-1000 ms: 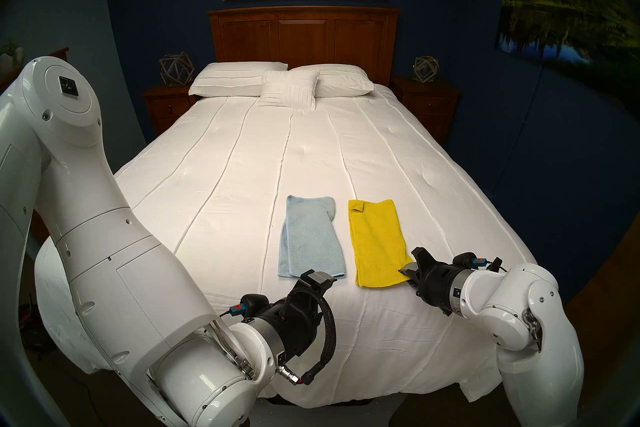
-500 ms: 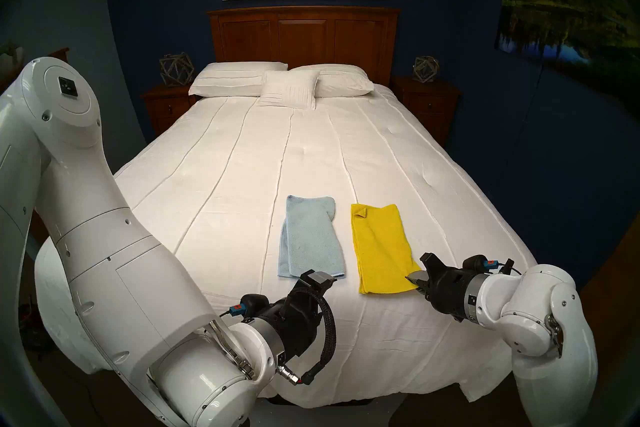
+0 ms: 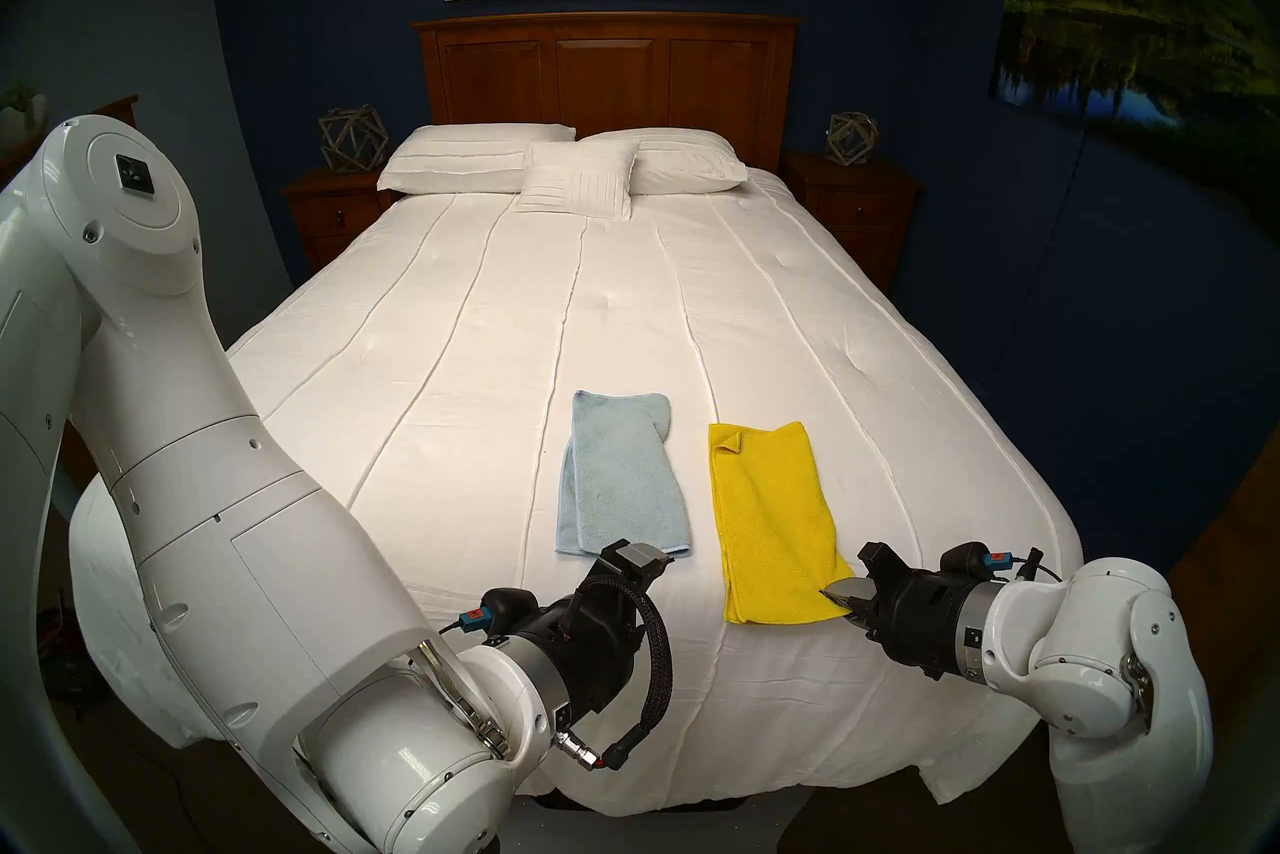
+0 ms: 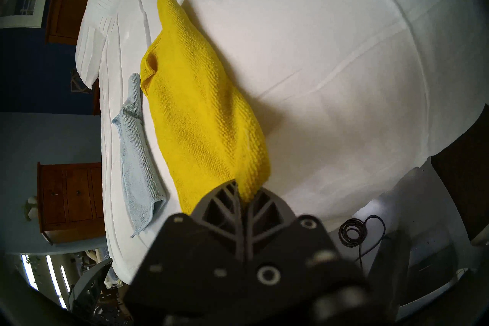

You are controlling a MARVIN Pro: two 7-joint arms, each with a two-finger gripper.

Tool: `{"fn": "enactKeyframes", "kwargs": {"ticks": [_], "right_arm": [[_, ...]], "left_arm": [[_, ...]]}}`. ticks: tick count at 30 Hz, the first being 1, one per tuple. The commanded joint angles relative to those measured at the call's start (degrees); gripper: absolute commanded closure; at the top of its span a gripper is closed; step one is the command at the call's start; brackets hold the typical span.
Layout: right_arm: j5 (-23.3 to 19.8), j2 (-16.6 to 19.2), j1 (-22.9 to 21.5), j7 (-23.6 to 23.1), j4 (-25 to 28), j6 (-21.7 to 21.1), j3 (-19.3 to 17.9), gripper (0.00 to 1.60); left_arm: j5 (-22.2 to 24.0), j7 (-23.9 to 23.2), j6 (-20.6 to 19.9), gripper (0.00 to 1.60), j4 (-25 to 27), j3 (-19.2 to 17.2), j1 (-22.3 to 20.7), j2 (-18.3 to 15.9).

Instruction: Fold the hand towels twice and stack them up

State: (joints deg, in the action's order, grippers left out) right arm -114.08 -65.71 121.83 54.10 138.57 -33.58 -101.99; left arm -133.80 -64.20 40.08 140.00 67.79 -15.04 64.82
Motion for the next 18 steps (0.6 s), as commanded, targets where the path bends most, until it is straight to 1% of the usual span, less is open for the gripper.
{"fn": "enactKeyframes", "kwargs": {"ticks": [1,5,7,8,10,14,18], "right_arm": [[-0.3,0.6,-6.0,0.0,1.4,1.2,1.2,1.60],[0.0,1.6,-8.3,-0.1,1.4,2.5,1.6,1.60],[-0.2,2.3,-10.2,-0.2,1.4,3.1,2.0,1.60],[-0.2,2.7,-10.0,-0.6,1.4,3.5,1.9,1.60],[-0.3,3.2,-11.5,-0.8,1.4,3.9,2.4,1.60],[-0.9,4.6,-14.3,-1.3,-0.5,5.0,3.6,1.60],[-1.5,5.2,-16.7,-2.2,-3.1,6.1,4.8,1.60]], "left_arm": [[0.0,-0.1,0.0,0.00,0.0,-0.3,-0.1,0.0],[-0.1,-0.1,0.0,0.00,0.0,-0.3,-0.1,-0.1],[-0.1,0.0,0.0,0.00,0.0,-0.3,-0.1,-0.1],[-0.2,0.0,0.0,0.00,0.0,-0.3,-0.1,-0.1],[-0.2,0.0,0.0,0.00,0.0,-0.3,-0.1,-0.1],[-0.2,0.0,0.1,0.00,0.0,-0.3,-0.1,-0.2],[-0.3,0.1,0.1,0.00,0.0,-0.3,0.0,-0.2]]}}
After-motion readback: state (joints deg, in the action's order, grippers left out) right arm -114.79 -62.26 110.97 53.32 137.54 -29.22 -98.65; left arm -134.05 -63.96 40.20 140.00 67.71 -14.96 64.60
